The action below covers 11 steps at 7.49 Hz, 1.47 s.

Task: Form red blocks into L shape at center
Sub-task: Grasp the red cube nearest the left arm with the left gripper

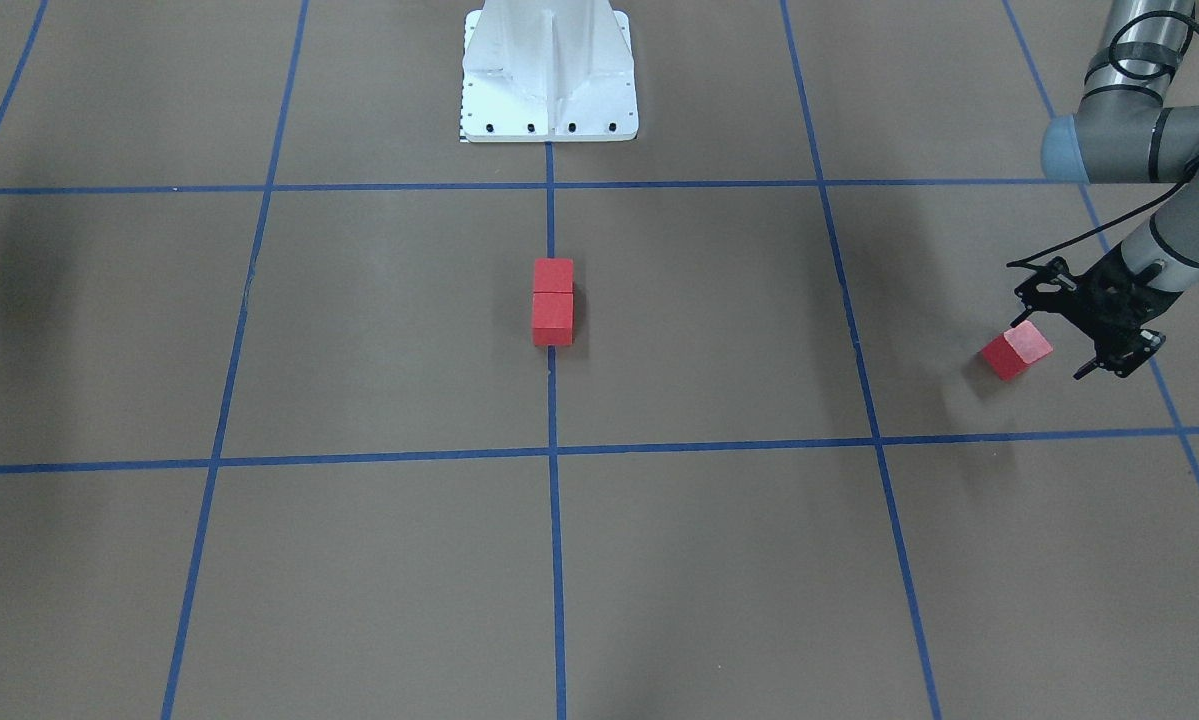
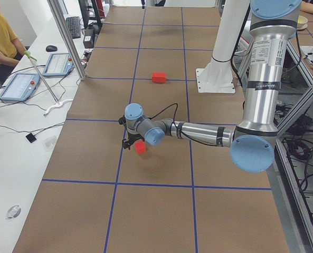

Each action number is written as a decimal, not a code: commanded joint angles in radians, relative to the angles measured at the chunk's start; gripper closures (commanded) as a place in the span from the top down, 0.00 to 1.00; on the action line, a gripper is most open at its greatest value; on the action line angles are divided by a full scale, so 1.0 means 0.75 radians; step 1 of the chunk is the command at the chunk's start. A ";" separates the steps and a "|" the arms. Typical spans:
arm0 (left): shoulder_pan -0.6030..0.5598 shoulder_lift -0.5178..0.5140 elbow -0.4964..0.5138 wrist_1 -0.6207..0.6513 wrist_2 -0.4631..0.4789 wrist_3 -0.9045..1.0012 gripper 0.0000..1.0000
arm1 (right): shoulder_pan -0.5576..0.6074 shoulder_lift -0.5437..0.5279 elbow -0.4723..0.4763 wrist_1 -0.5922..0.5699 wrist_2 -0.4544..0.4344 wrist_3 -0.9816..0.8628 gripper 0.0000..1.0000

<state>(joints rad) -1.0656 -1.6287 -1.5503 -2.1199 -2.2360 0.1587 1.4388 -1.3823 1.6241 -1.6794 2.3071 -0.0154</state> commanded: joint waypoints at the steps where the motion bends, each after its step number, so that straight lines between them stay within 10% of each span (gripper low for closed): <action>1: 0.003 -0.001 0.003 -0.006 -0.023 -0.019 0.99 | 0.000 -0.004 0.001 0.000 0.000 0.000 0.99; 11: 0.083 0.059 0.014 -0.059 -0.003 0.019 0.89 | 0.000 -0.014 0.009 0.002 0.000 -0.002 0.99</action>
<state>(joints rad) -1.0040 -1.5875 -1.5415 -2.1657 -2.2383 0.1712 1.4389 -1.3914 1.6297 -1.6782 2.3071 -0.0166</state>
